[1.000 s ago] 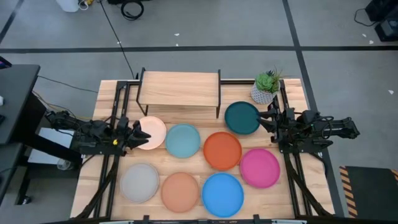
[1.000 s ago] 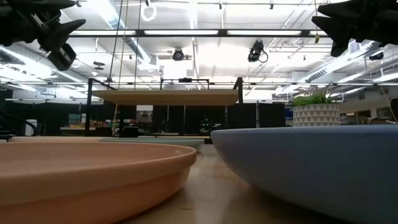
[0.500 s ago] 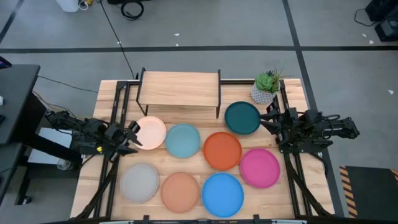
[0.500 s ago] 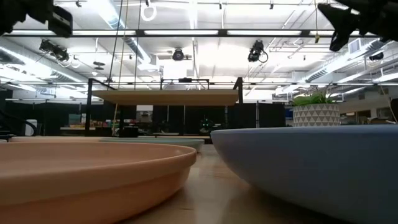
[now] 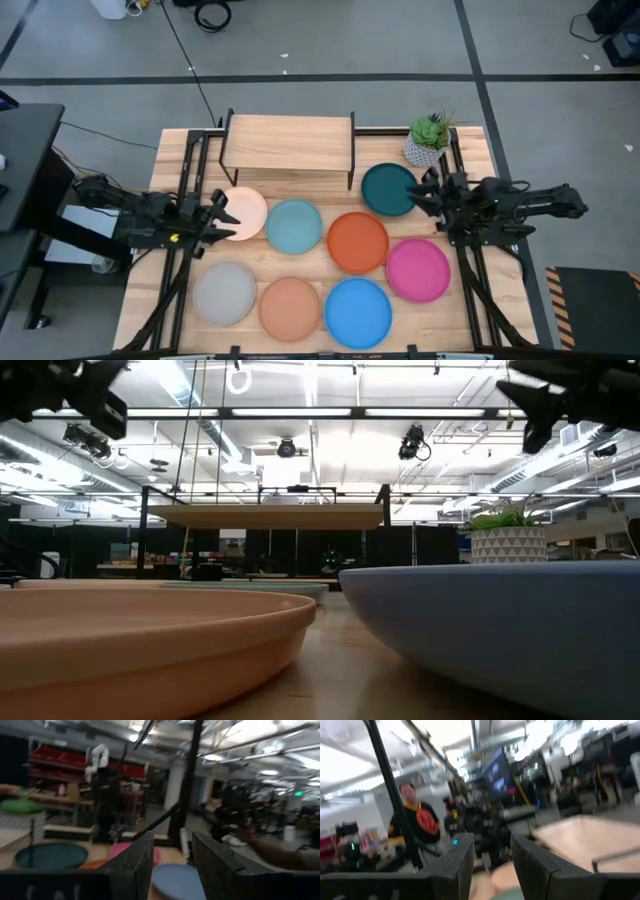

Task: Place and stack plates onto a shelf
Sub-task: Stack the dark green plate on the orange plate

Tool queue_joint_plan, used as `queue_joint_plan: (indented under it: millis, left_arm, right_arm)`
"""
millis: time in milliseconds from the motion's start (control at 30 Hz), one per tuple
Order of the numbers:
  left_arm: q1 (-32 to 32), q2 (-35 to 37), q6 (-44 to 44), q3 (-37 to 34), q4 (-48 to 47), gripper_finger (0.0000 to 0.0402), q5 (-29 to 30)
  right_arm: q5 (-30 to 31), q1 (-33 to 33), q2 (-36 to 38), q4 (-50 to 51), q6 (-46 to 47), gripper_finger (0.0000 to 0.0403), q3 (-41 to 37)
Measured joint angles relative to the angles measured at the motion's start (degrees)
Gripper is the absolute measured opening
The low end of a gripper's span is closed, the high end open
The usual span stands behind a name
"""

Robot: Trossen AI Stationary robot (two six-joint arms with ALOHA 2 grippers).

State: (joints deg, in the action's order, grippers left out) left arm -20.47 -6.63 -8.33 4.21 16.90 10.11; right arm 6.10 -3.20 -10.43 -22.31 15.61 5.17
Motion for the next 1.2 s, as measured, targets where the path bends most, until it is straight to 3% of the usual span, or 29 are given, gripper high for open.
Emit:
queue_joint_plan:
  millis: [100,267,467,733,1000,1200]
  left_arm:
    - [0.0,-3.73,-0.97,0.63,-0.69,0.0142,1.92]
    - [0.0,-10.1,-3.04,1.98,-2.59,0.0142,3.58]
    - [0.0,-15.09,-3.01,2.03,-3.25,0.0142,6.93]
    - [0.0,-17.51,-2.32,2.12,-1.19,0.0142,10.25]
    - [-0.02,-22.57,1.75,1.99,11.59,0.0142,10.09]
    - [-0.02,-26.01,1.52,1.99,14.37,0.0142,12.29]
  right_arm:
    - [-0.19,-0.01,-7.47,1.69,0.9,0.0137,4.06]
    - [0.02,-0.2,-22.0,12.78,-0.35,0.0137,15.37]
    - [4.89,0.01,-35.19,20.69,-5.71,0.0137,25.02]
    - [3.82,0.44,-43.84,32.45,-8.04,0.0137,35.11]
    - [0.66,0.44,-49.42,41.73,-8.54,0.0137,39.03]
    - [0.59,0.46,-54.71,49.49,-7.71,0.0137,42.35]
